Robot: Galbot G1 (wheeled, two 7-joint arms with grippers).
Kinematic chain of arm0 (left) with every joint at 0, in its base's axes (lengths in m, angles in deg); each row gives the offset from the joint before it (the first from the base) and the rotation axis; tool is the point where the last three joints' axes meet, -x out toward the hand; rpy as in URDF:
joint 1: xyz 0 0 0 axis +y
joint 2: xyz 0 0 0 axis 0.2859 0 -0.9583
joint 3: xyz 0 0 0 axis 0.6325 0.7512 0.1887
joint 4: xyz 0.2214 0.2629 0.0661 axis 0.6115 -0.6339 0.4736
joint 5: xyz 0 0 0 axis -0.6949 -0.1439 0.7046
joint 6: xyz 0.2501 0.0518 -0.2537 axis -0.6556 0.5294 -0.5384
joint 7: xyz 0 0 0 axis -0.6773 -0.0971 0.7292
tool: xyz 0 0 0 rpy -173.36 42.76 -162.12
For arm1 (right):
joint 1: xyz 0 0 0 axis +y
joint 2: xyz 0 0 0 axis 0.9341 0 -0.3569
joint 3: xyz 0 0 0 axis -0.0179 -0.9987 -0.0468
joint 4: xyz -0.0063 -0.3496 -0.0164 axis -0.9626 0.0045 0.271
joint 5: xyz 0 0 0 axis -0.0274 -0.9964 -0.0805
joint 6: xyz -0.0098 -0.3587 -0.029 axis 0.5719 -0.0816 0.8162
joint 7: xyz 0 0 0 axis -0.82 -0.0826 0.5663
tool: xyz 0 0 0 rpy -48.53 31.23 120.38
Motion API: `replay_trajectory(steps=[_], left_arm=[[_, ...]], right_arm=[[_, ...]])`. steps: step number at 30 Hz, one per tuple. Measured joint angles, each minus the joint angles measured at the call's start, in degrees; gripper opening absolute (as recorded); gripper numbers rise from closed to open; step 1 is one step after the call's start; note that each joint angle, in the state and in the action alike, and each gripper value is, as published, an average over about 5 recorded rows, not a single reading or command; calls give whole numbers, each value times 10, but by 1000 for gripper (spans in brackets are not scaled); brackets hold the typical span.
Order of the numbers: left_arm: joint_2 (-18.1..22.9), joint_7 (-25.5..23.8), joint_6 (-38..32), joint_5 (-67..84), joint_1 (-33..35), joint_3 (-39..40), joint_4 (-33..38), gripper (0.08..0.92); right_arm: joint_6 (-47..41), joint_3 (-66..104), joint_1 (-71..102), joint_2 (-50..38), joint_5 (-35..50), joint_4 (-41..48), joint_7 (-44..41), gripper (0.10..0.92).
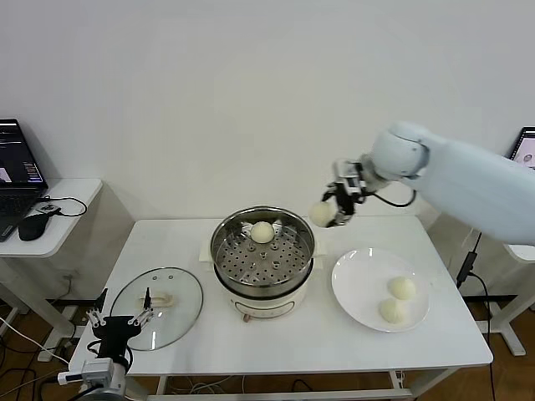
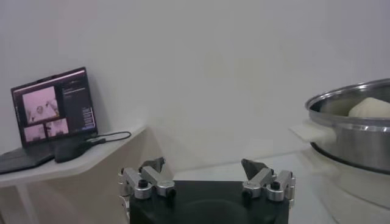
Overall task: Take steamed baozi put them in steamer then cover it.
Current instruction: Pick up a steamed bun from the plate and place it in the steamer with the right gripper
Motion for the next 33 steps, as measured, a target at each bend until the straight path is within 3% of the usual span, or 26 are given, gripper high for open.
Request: replay_trajectory(steps=[14,33], left_arm=[[-1,-3,-3,6,3,-20,1,823],[-3,-5,-4,9,4,-27,1,823]], right_arm=[[-67,-8,59,154,27,81,42,645],[-98,5,126,244,14,168,85,645]])
